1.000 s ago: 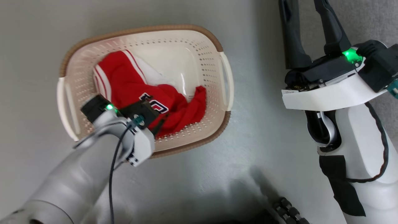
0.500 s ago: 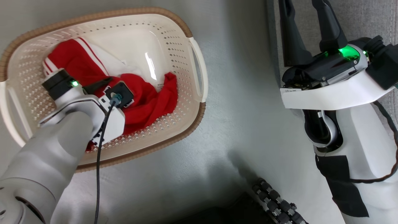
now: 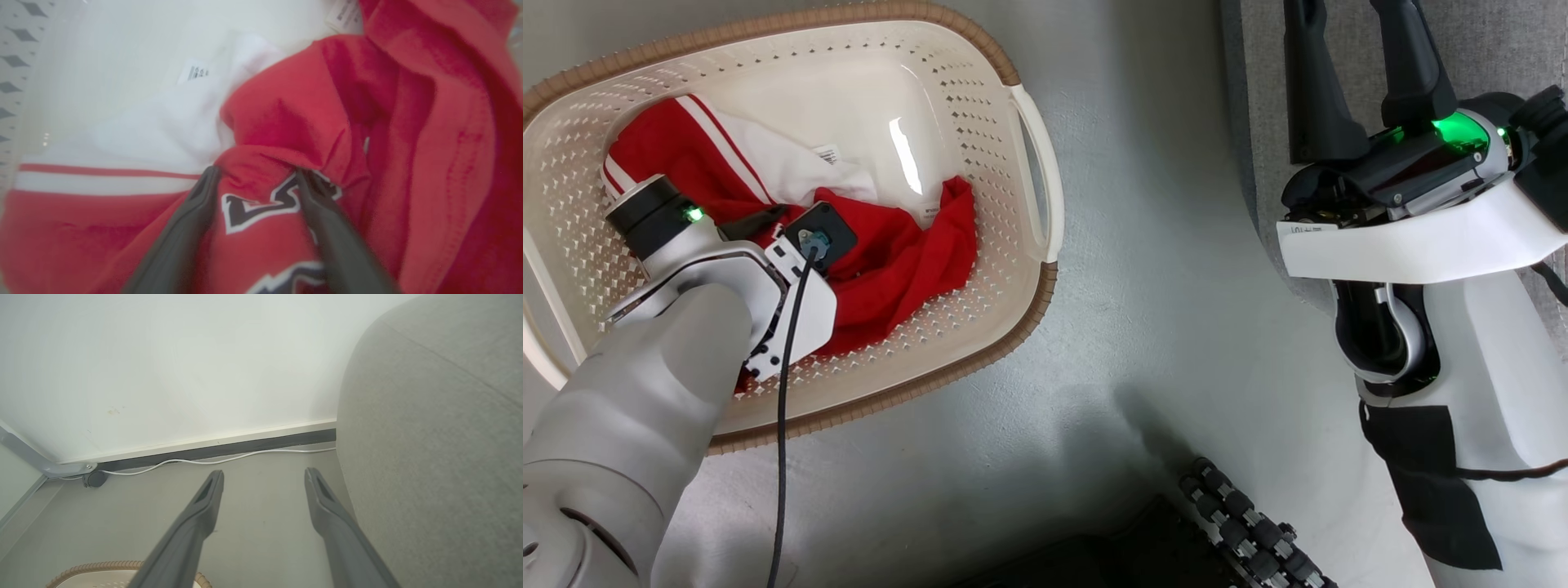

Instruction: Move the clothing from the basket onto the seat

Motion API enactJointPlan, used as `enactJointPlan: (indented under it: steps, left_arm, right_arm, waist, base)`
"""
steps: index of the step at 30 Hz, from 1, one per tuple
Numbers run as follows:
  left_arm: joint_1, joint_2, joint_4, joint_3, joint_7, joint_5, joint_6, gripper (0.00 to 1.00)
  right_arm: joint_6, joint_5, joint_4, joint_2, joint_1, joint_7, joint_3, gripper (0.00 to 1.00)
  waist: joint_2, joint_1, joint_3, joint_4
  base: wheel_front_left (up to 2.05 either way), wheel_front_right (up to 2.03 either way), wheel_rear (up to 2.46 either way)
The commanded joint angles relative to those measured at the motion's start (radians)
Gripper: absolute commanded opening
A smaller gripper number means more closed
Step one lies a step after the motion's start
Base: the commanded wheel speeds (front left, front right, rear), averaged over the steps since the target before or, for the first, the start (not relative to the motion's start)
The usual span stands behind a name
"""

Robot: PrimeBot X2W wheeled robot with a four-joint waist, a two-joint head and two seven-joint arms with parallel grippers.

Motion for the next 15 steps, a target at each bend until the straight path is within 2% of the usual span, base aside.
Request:
enactJointPlan:
  steps: [1,8,15]
  left_arm:
    - [-0.006,0.016,0.005,0.018,0.003,-0.016,0.0,0.0]
    - [0.003,0.025,-0.001,0.041,-0.067,-0.07,-0.005,0.0]
    - [0.047,-0.023,-0.026,0.062,-0.142,-0.119,-0.006,0.0]
  right_arm:
    - [0.001,0.008,-0.024,0.005,0.051,-0.01,0.009,1.0]
    - [0.001,0.008,-0.018,0.005,0.031,-0.01,0.013,1.0]
    - [0.001,-0.028,0.016,0.005,0.041,-0.01,-0.016,1.0]
  waist:
    - [0.0,0.0,-0.002,0.0]
    - [0.0,0.0,-0.026,-0.012]
    - [0.0,0.0,-0.126,0.023]
  base:
    - [0.0,0.0,0.0]
    - [0.0,0.0,0.0]
    - [0.0,0.0,0.0]
